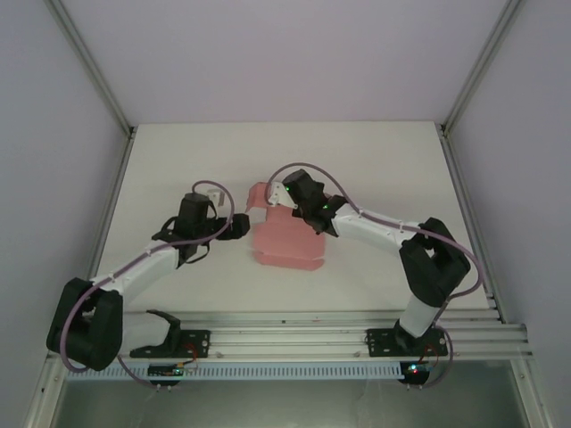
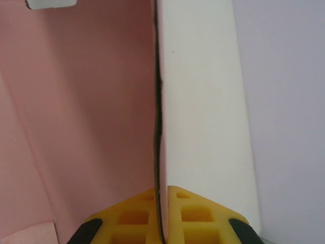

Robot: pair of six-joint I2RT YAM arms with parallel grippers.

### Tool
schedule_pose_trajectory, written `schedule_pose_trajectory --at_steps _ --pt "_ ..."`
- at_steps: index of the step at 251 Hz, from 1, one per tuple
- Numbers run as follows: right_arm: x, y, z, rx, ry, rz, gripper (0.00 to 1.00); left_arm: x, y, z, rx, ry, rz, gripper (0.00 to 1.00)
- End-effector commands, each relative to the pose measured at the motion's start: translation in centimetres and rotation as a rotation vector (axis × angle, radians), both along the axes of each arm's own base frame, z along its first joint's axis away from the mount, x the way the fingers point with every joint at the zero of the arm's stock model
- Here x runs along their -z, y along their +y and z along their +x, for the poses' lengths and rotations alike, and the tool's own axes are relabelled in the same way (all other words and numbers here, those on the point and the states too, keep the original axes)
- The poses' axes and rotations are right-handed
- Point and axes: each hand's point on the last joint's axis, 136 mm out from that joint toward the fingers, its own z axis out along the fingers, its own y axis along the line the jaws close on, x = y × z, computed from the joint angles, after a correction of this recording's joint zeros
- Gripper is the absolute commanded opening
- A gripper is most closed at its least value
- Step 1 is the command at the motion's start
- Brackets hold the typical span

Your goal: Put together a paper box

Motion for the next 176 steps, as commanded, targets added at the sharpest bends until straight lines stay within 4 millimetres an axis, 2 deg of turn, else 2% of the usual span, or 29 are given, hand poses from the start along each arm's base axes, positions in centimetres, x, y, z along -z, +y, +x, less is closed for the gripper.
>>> schedule_pose_trajectory --at_steps 1,59,127,176 --pt "-1.2 0.4 1.0 0.002 -0.099 -0.056 0.02 1.3 1.1 -0.3 -0.054 0.06 0.006 1.0" --pt "0.8 0.1 0.8 0.005 -0.111 -0.095 0.02 1.6 0.8 0.0 -0.04 0.082 -0.025 1.0" --pt "2.8 0.0 0.7 0.003 -0.165 -0.169 0.02 0.4 2.4 1.0 -0.103 0.067 -0.052 1.0" --pt "4.0 0.0 0.7 0.018 -0.187 -0.196 0.02 -1.6 0.3 2.1 0.013 -0.001 -0.118 0.99"
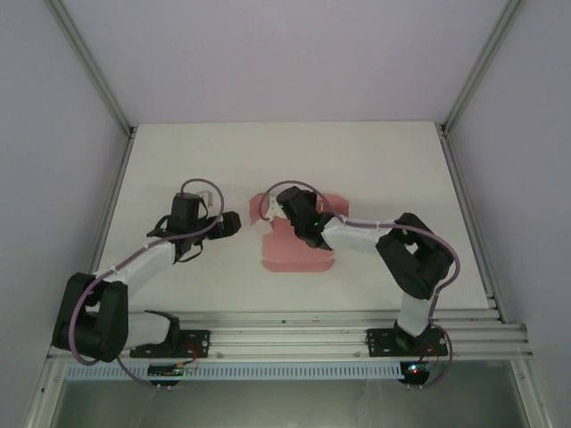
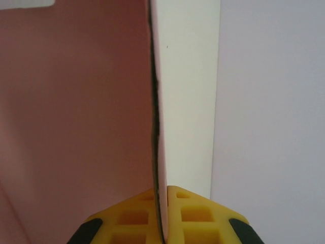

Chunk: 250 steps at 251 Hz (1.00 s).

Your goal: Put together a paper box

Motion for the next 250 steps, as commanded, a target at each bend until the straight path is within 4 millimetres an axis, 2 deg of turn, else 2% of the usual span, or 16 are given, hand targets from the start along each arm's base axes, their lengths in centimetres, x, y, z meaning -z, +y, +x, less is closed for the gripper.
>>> schedule_pose_trajectory --at_steps 1,31,71,102,140,164,202,250 --pt "0.3 -0.1 0.2 0.019 -0.049 -0.016 0.02 -3.1 -1.9 1.6 0.078 -0.089 -0.066 0.99" --pt "-0.3 0.1 0.2 0.022 -0.089 0.013 0.02 -2.8 -0.6 3.5 -0.011 -0.059 -0.037 0.96" --pt "-0.9 0.0 0.0 0.02 -0.095 0.045 0.02 -1.9 0.8 6.1 -0.081 -0.036 -0.036 0.96" --pt "-1.1 0.1 -0.2 0.017 -0.097 0.06 0.02 -1.4 -0.7 7.9 -0.011 -0.026 -0.065 0.96" --pt "-1.2 0.1 -0.4 0.018 -0.086 0.088 0.02 0.6 -2.9 9.3 0.084 0.032 -0.111 0.95" --pt "-1.2 0.1 -0.4 0.019 -0.071 0.104 0.02 1.5 -4.8 9.3 0.179 0.06 -0.164 0.91" --pt "-1.1 0.1 -0.4 0.016 -0.065 0.106 0.02 1.2 -7.5 8.0 0.315 0.015 -0.215 0.88" --pt "-1.1 0.2 -0.3 0.024 -0.061 0.113 0.02 1.1 -8.7 6.1 0.388 -0.009 -0.203 0.84"
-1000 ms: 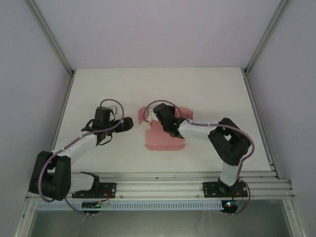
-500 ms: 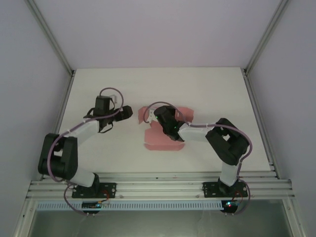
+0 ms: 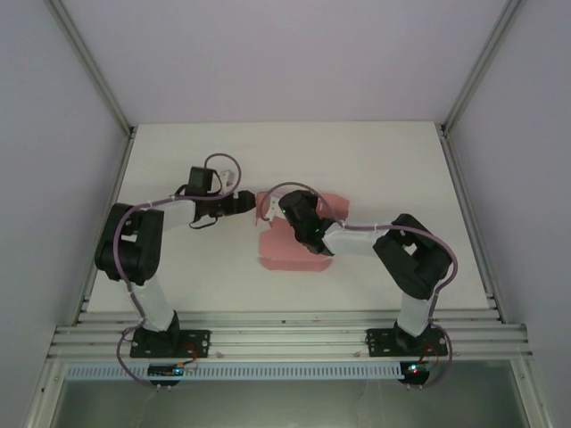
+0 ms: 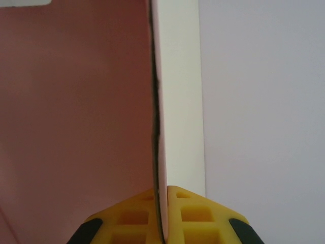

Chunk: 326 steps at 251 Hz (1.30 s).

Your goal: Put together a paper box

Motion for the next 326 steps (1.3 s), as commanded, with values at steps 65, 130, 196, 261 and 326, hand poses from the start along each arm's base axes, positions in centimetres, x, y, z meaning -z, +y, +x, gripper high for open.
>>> schedule_pose_trajectory --at_steps 65,130,196,261,326 --pt "-0.6 0.4 -0.3 0.001 0.011 0.056 0.02 -1.7 -2.9 -3.1 0.172 -0.113 -0.057 0.79" --pt "-0.3 0.4 -0.4 0.006 0.02 0.052 0.02 -3.0 -4.2 -4.1 0.222 -0.186 -0.128 0.75" --pt "-0.2 0.5 -0.5 0.007 0.026 0.065 0.02 -4.0 -5.4 -4.2 0.284 -0.209 -0.183 0.69" --pt "-0.2 0.9 -0.9 0.005 0.04 0.103 0.01 -3.8 -6.1 -3.5 0.27 -0.264 -0.136 0.57" --pt "0.0 1.4 -1.3 -0.01 0.068 0.128 0.01 -2.8 -6.8 -2.7 0.215 -0.349 0.002 0.51"
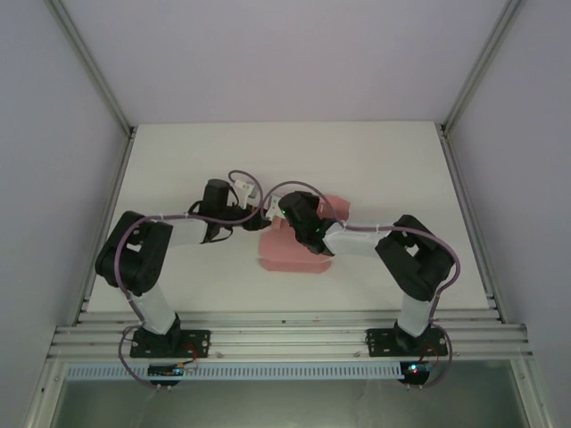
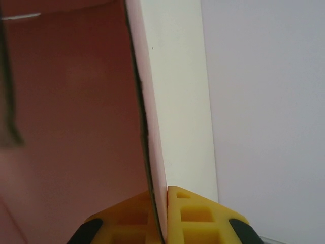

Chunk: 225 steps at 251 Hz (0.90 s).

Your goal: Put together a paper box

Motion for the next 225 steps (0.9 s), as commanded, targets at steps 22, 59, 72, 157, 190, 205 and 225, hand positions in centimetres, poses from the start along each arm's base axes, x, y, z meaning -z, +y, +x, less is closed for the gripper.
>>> schedule_pose_trajectory --at_steps 22,59,72,157,190,205,225 --pt "0.0 1.3 -0.9 -0.032 0.053 0.079 0.01 -0.9 -0.5 2.2 -0.09 -0.171 0.093 0.42" --pt "0.0 1.2 -1.2 -0.028 0.065 0.096 0.01 -0.8 -0.1 2.8 -0.169 -0.256 0.194 0.32" --pt "0.0 1.3 -1.3 -0.03 0.07 0.112 0.01 -0.5 0.1 2.9 -0.191 -0.28 0.245 0.29" --pt "-0.1 1.0 -2.2 -0.028 0.119 0.163 0.05 -0.5 1.1 3.3 -0.293 -0.384 0.327 0.0" --pt "-0.2 0.8 -2.5 -0.022 0.143 0.193 0.04 -0.3 2.3 3.7 -0.361 -0.45 0.447 0.0" --pt "-0.2 0.8 -2.5 -0.017 0.152 0.21 0.04 0.2 2.5 3.8 -0.381 -0.454 0.474 0.0" --pt "-0.1 0.8 -2.7 -0.013 0.171 0.24 0.12 0.8 1.9 3.5 -0.347 -0.442 0.48 0.0"
